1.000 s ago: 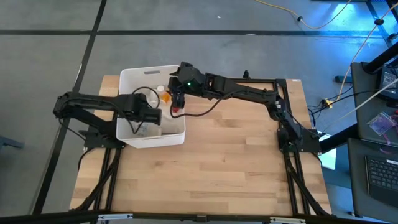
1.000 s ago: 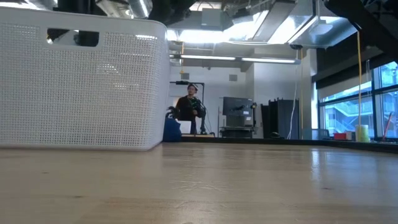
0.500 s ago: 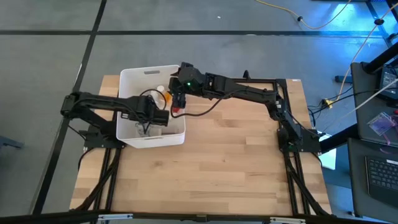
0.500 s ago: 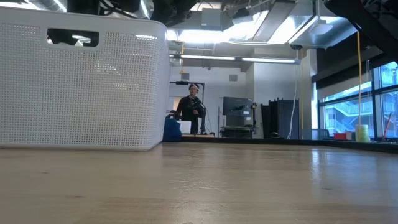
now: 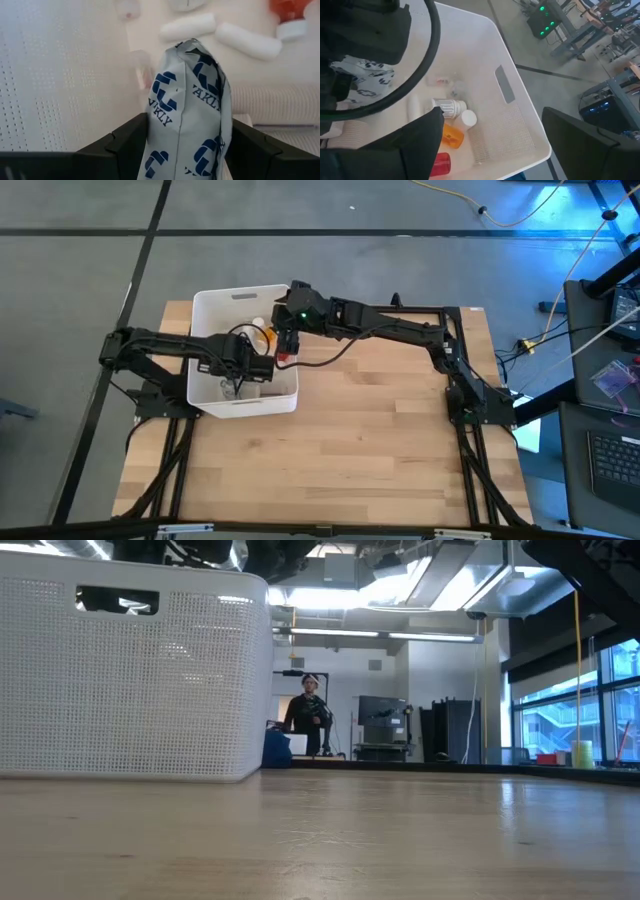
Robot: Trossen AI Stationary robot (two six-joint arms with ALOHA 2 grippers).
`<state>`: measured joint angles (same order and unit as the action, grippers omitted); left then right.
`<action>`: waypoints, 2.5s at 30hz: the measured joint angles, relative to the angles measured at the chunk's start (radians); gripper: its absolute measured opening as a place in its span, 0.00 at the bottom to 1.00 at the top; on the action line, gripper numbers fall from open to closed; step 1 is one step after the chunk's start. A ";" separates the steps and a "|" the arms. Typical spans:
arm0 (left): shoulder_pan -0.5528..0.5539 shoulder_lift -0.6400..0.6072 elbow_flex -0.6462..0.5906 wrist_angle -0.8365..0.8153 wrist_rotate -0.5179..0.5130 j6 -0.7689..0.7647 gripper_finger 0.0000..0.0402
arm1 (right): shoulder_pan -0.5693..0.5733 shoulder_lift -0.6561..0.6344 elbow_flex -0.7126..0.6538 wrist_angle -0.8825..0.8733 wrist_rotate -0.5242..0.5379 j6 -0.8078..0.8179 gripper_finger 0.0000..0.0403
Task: Pick & place medical supplies in basket/bin
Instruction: Put the mailer bag into the white bin, then return to Home Position
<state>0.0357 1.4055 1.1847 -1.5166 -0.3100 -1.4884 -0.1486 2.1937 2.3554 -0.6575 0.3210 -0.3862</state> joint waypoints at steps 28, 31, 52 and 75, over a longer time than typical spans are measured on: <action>0.000 0.000 0.000 0.059 -0.008 0.079 0.67 | 0.001 0.000 0.000 0.000 0.000 0.000 0.84; 0.000 0.000 0.000 0.064 0.020 0.088 0.70 | 0.001 0.000 0.000 0.000 0.000 0.000 0.84; 0.013 -0.001 0.191 0.084 0.048 0.225 0.77 | 0.001 -0.011 0.000 -0.024 0.000 -0.004 0.84; -0.143 -0.337 0.454 0.075 -0.361 0.733 0.77 | 0.115 -0.373 -0.047 -0.514 0.003 0.423 0.84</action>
<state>-0.1076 1.0683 1.6390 -1.4413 -0.6705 -0.7551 -0.0337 1.8202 2.3083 -1.1718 0.3239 0.0365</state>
